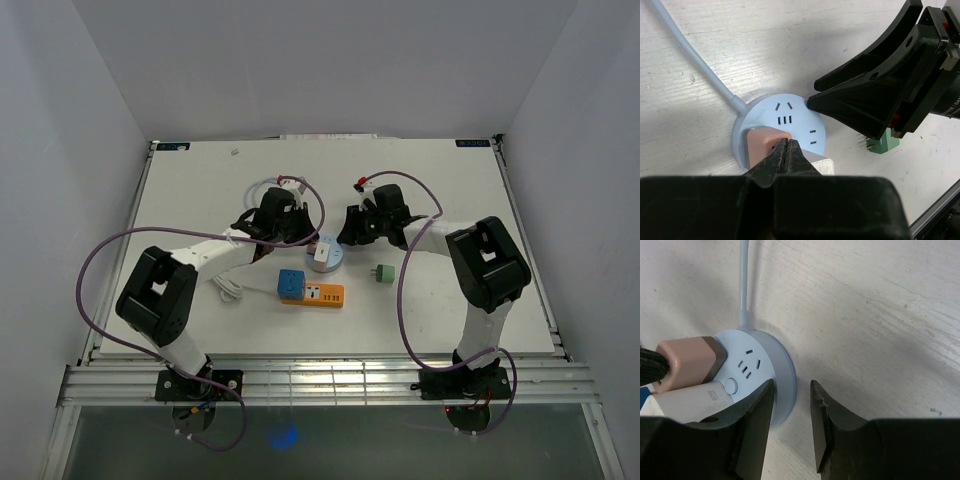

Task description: Insert the plug

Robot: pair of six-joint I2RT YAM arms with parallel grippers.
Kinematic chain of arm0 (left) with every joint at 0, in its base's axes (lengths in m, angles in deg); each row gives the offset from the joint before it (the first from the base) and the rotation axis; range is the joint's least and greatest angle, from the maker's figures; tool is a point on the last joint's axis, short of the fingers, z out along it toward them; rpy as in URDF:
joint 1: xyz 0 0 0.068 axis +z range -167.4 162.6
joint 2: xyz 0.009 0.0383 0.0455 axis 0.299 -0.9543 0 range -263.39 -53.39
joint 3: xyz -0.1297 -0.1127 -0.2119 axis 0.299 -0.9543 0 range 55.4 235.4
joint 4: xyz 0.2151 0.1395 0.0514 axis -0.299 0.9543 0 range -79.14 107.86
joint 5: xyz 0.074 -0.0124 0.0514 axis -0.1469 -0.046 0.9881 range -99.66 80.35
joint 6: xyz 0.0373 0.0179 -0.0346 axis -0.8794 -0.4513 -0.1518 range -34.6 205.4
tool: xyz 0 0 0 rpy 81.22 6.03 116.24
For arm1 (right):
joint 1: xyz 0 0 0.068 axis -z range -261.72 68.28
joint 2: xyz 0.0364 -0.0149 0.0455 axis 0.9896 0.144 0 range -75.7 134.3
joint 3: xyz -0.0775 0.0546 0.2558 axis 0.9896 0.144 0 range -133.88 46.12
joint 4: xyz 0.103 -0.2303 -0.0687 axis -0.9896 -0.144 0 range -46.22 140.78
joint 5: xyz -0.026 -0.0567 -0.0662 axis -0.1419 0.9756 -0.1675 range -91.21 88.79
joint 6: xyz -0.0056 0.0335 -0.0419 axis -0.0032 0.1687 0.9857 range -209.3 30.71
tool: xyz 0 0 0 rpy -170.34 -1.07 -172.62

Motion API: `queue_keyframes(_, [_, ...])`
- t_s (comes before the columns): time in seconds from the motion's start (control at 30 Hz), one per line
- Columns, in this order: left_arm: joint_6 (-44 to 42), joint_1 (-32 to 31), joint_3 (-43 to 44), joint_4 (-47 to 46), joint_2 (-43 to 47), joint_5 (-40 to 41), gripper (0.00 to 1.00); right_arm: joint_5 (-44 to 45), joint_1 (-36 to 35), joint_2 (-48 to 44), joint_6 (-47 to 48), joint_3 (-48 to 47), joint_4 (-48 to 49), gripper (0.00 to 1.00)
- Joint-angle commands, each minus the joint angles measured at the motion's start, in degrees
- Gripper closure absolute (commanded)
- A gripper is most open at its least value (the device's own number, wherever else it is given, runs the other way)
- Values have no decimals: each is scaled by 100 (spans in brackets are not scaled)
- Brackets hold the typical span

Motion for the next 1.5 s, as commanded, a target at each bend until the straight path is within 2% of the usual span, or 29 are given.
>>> queue_keyframes(0.0, [33,46,-677,347,-69,100,100,142,15,-225,129,-249,-223,59])
queue_keyframes(0.27, [358,63,-1477,-742,-34,39,100,124,6,-384,129,-355,-337,59])
queue_keyframes(0.57, [482,81,-1943,-1253,-121,-5,100,282,42,-963,260,-294,-723,57])
queue_keyframes(0.67, [473,81,-1926,-1210,-78,39,100,414,103,-1244,357,-171,-969,53])
queue_keyframes(0.77, [386,81,-1778,-983,115,152,100,449,243,-1526,375,57,-1110,45])
queue_keyframes(0.8, [368,81,-1716,-903,159,179,99,432,322,-1666,375,162,-1224,40])
queue_keyframes(0.83, [324,81,-1645,-806,203,197,96,432,349,-1745,375,216,-1234,38])
queue_keyframes(1.03, [192,81,-1188,-219,607,276,62,879,411,-2404,594,532,-1944,23])
queue_keyframes(1.1, [140,81,-961,-68,660,302,57,976,463,-2606,638,603,-2051,16])
queue_keyframes(1.3, [8,81,-546,240,801,285,47,1319,560,-2906,375,901,-2525,11])
queue_keyframes(1.37, [-28,81,-424,345,889,302,40,1547,560,-3020,252,963,-2683,9])
queue_keyframes(1.4, [-37,81,-406,372,924,302,36,1591,569,-3186,252,1042,-2710,2])
queue_keyframes(1.43, [-45,81,-379,416,994,302,27,1662,569,-3275,287,1086,-2702,0])
queue_keyframes(1.47, [-54,81,-327,486,1038,311,21,1706,569,-3345,400,1130,-2710,4])
